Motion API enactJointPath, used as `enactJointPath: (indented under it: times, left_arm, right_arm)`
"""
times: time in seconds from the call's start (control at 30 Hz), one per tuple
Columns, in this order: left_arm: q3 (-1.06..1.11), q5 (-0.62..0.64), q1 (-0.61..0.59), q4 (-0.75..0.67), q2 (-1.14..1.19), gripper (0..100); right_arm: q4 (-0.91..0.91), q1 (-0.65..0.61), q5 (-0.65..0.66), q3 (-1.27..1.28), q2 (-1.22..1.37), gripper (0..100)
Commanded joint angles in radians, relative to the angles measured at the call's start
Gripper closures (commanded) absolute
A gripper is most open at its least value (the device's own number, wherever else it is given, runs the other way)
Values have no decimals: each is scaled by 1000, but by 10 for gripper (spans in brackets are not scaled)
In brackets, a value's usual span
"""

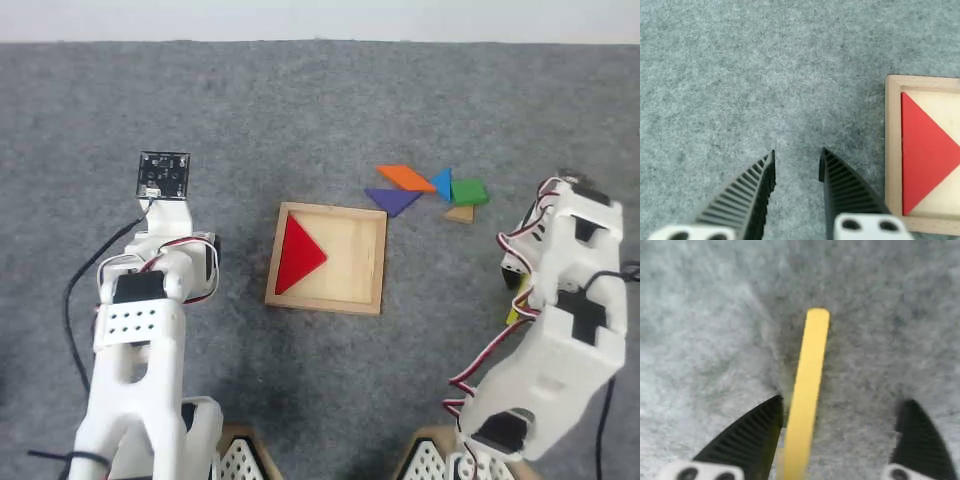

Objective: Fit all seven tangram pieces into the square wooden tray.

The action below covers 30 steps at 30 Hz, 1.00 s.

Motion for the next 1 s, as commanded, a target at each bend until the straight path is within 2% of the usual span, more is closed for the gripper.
enactJointPath:
  times: [0.0,0.07,0.1,0.33,0.5,0.63,0.77,0.97]
  left_arm:
    - [-30,6,-8,-26,-5,862]
    - [-30,6,-8,-26,-5,862]
    - [-30,6,-8,-26,-5,862]
    - [-30,6,-8,-26,-5,862]
    - [-30,5,-8,-26,0,862]
    - [-30,5,-8,-26,0,862]
    - [-30,5,-6,-26,2,862]
    - [-18,5,-5,-29,-5,862]
  right_arm:
    - [-1,-13,-3,-35,18,857]
    - [-1,-22,-3,-40,18,978]
    - [8,-27,-3,-49,18,998]
    - [177,-96,-15,-193,16,993]
    - [282,-177,-77,-292,-33,993]
    - [334,-289,-129,-308,-133,993]
    - [349,-452,-178,-308,-217,993]
    - [242,-667,-201,-308,-243,993]
